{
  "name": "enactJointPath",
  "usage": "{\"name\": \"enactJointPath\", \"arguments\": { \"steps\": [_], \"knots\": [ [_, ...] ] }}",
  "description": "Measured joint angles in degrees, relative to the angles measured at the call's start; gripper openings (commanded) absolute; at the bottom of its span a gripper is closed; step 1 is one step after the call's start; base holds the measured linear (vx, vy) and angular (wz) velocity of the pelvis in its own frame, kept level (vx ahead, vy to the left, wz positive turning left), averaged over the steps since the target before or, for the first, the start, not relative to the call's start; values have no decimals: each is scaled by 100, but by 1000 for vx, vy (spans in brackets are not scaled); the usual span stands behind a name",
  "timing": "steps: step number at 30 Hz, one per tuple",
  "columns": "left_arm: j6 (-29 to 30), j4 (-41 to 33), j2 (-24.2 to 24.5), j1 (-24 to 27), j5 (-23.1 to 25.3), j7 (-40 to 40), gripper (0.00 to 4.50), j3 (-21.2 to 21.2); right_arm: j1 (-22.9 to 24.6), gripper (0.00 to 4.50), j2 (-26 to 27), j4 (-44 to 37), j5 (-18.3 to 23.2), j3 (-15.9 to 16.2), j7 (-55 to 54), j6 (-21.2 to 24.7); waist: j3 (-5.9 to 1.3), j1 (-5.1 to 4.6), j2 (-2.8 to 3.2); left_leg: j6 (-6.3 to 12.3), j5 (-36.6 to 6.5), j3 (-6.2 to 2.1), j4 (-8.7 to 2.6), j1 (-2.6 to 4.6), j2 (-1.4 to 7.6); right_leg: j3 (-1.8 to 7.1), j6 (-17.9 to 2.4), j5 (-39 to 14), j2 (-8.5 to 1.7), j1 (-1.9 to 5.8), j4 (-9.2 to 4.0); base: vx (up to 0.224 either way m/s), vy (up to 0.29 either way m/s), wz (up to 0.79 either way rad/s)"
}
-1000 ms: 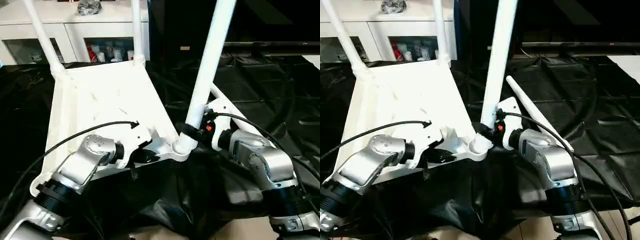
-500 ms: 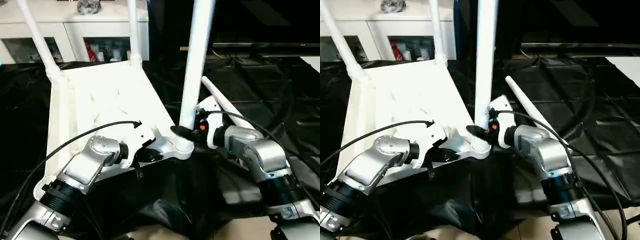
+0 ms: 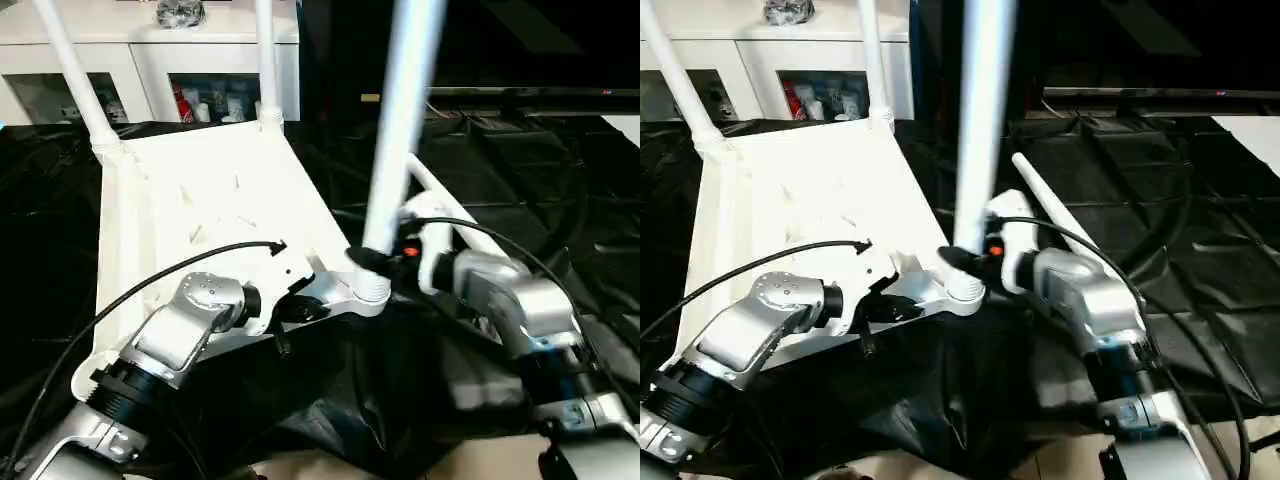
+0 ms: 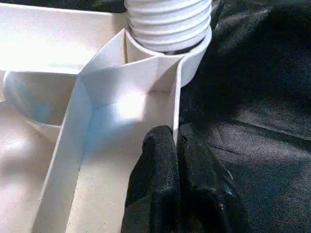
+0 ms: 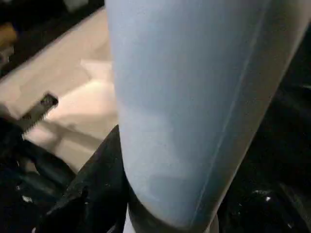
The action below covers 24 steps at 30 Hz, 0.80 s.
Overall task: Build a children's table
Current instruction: Insert table leg to table base
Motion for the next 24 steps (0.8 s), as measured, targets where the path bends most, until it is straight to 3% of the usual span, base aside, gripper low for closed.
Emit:
{"name": "enactJointPath", "arguments": {
  "steps": [14,20,24],
  "knots": [
    [-86,263,-122,-102,-18,-50,0,2,685,190,179,115,184,-331,155,-1200,-6,10,35,1,-1,-2,-2,6,-2,-2,1,-1,-2,13,-8,0,0,0],
    [-190,387,-146,-137,12,-49,0,2,812,190,98,7,-123,-67,130,-1707,-9,6,35,1,-1,-6,-2,12,-3,-5,1,0,-2,19,-8,0,0,0],
    [-206,397,-154,-139,17,-49,0,2,886,190,52,-222,-299,38,68,-1725,-9,7,35,1,-1,-12,-2,10,-3,-6,1,-1,-2,19,-10,0,0,0]
  ]
}}
